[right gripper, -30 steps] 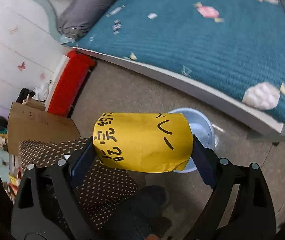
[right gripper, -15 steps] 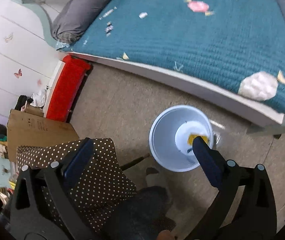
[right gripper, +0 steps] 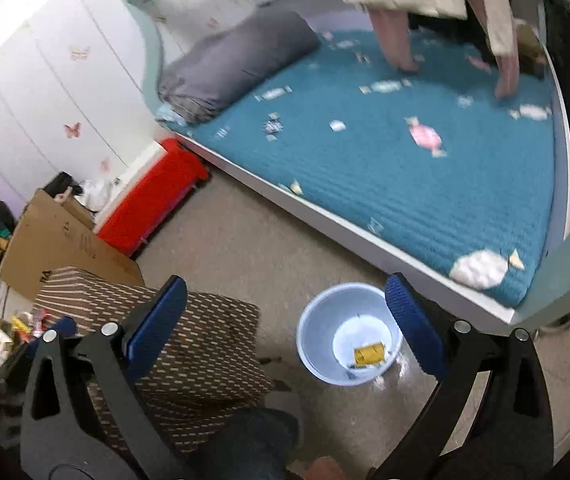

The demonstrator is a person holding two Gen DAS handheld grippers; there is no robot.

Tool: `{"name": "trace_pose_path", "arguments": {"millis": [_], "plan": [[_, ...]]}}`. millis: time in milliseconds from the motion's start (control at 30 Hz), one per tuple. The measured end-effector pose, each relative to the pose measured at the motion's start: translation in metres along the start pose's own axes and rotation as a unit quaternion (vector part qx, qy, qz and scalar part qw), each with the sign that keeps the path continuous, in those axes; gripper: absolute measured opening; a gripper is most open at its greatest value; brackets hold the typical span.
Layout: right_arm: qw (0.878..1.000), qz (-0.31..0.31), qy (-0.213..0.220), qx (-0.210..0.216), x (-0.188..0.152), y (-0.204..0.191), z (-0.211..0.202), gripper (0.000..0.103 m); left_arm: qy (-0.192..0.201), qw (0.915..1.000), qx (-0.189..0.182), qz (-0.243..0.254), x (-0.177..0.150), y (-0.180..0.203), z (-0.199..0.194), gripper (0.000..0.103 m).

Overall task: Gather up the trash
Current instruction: 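Carry the yellow paper bag to the white bin and release it with the right tool, then return both tools to the table and grasp the gold SANJIN box with the right tool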

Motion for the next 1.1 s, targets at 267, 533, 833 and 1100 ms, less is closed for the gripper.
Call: {"name": "trace_pose_path", "arguments": {"millis": [267,533,833,1100], "plan": [[0.996,-0.078,0.025,0.046,0.000,-0.089,-0.048,0.097,0.061,0.9970,0.043,-0.019,-0.007,-0.036,-0.070,0.090],[0.986,-0.140,0.032,0.088,-0.017,-0.166,-0.069,0.097,0.097,0.9888,0.087,-0.073,-0.025,-0.095,-0.127,0.090],[0.970,-0.212,0.023,0.114,-0.042,-0.245,-0.074,0.097,0.130,0.9748,0.127,-0.130,-0.052,-0.165,-0.178,0.090],[0.948,-0.285,-0.009,0.144,-0.077,-0.328,-0.053,0.097,0.131,0.9608,0.169,-0.176,-0.093,-0.231,-0.203,0.090]]}}
Point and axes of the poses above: each gripper's, at about its wrist camera, not at the fingertips, and z roughly the way its jaws point, y to its right, x to its top, the point moved 8 cm from there along z, roughly the way its jaws point, and after that the axes turned 10 degrees about -y, right-handed, at the moved point
